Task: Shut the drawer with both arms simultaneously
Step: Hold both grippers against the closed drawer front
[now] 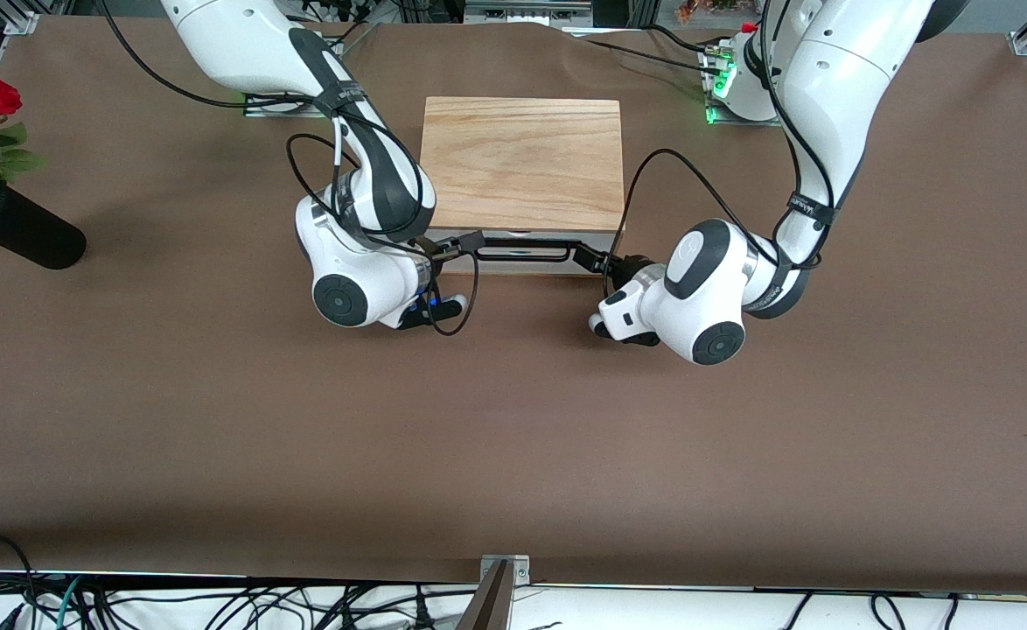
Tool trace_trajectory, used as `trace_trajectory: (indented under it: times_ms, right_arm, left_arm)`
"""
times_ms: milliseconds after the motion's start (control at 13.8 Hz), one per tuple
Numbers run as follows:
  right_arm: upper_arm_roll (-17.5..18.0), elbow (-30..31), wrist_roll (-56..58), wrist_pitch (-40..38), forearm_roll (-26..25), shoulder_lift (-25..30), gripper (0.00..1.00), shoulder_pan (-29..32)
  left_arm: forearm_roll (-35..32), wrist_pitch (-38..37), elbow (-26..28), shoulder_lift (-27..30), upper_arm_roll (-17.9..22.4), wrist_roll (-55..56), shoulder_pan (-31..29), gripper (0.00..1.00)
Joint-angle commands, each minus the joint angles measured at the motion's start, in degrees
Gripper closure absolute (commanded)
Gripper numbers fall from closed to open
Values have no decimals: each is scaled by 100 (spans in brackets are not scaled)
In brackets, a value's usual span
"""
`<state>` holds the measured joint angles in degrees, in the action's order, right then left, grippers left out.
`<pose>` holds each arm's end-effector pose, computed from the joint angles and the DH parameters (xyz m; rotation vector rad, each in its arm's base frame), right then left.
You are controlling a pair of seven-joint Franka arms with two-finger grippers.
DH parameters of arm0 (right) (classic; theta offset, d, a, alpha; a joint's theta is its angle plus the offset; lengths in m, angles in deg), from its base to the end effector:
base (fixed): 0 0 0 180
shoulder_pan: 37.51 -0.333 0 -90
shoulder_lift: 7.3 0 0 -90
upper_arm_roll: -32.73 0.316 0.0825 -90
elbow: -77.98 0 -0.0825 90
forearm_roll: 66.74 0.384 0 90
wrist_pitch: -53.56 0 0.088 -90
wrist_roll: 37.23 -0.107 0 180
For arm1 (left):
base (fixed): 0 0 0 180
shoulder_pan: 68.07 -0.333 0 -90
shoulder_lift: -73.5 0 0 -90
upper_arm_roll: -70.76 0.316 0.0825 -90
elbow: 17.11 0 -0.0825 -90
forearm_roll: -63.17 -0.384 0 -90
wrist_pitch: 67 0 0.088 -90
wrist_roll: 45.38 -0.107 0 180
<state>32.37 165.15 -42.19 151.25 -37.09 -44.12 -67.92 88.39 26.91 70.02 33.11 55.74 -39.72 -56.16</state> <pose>0.5461 0.3705 0.2654 -2.6829 -0.3311 0.8030 0.5673 -0.3107 0.2412 2.5472 -0.2518 -0.9533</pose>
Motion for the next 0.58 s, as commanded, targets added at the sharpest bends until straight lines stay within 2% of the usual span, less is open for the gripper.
trace_trajectory:
  times_ms: [0, 507]
  right_arm:
    - [36, 125, -163, -250, 32, 105, 0, -62]
    - [27, 45, -163, -242, 50, 122, 0, 0]
  left_arm:
    - [70, 4, 85, 22, -10, 31, 12, 0]
    - [9, -4, -107, 180, 25, 57, -128, 0]
